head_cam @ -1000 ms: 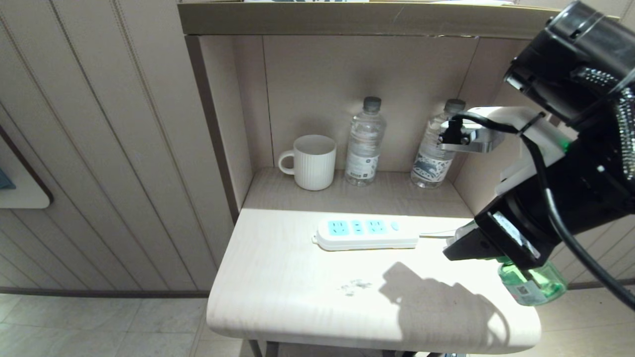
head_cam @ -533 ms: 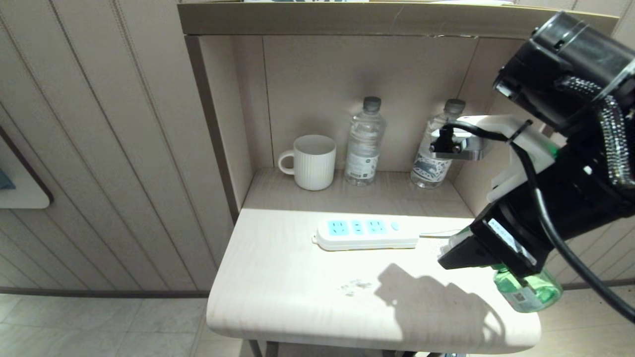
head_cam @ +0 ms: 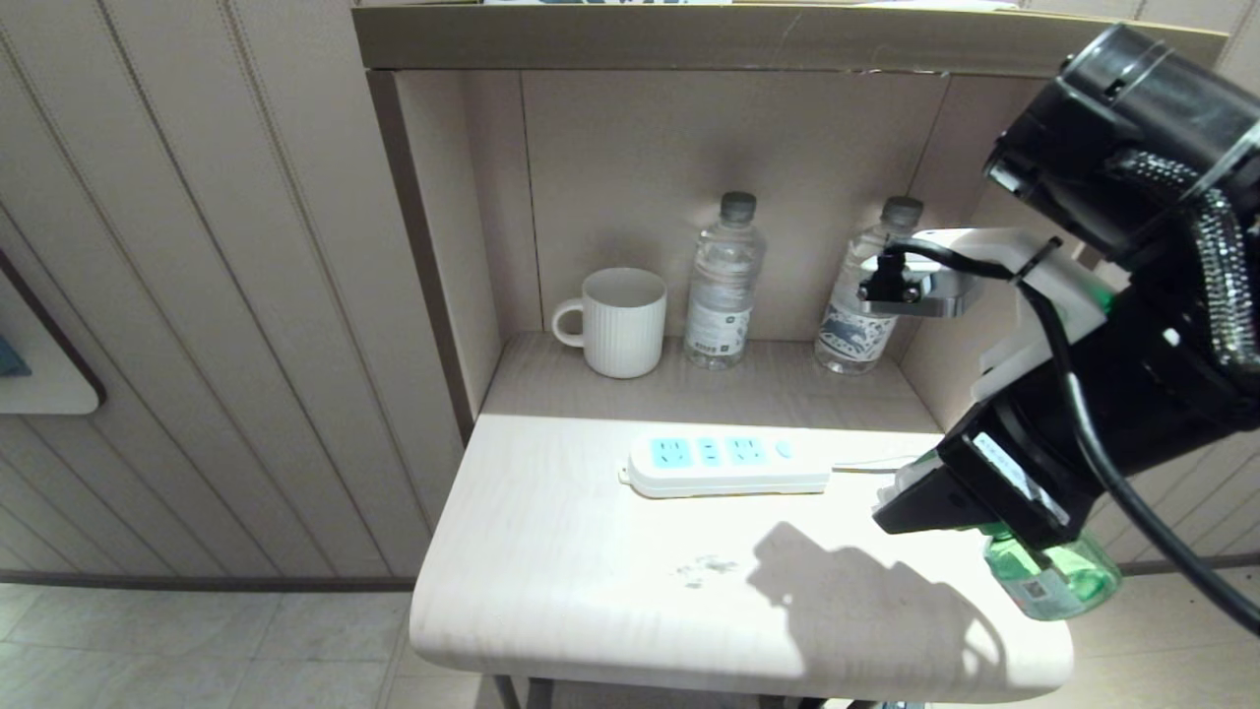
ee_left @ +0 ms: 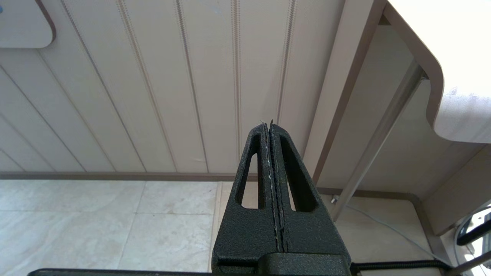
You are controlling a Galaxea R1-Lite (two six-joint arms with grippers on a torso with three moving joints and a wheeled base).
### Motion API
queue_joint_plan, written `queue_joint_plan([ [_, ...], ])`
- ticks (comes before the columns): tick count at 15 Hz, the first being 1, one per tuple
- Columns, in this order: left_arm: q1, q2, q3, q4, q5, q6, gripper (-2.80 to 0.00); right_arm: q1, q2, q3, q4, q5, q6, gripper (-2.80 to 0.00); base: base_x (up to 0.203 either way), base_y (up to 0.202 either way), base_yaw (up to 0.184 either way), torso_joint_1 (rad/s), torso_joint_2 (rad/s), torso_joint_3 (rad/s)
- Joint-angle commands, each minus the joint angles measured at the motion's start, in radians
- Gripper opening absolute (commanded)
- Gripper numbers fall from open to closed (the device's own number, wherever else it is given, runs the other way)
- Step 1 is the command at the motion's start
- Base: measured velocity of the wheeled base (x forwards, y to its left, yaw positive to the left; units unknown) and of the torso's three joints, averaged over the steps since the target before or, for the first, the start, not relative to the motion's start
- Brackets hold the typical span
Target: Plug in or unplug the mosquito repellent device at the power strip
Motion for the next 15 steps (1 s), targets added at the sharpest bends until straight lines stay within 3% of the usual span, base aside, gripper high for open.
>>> queue_joint_plan([
  [1, 0.000, 0.002, 0.000, 0.000, 0.000, 0.000, -2.80, 0.002, -0.001, 0.001, 0.007, 0.000, 0.000, -2.80, 0.000, 0.000, 0.000, 0.000, 0.00, 0.000],
  [8, 0.000, 0.002, 0.000, 0.000, 0.000, 0.000, -2.80, 0.000, 0.003, 0.014, 0.000, -0.007, 0.005, -2.80, 0.000, 0.000, 0.000, 0.003, 0.00, -0.003],
  [15, 0.000, 0.002, 0.000, 0.000, -0.001, 0.000, -2.80, -0.001, 0.006, 0.015, 0.000, -0.007, 0.005, -2.80, 0.000, 0.000, 0.000, 0.178, -0.41, -0.236],
])
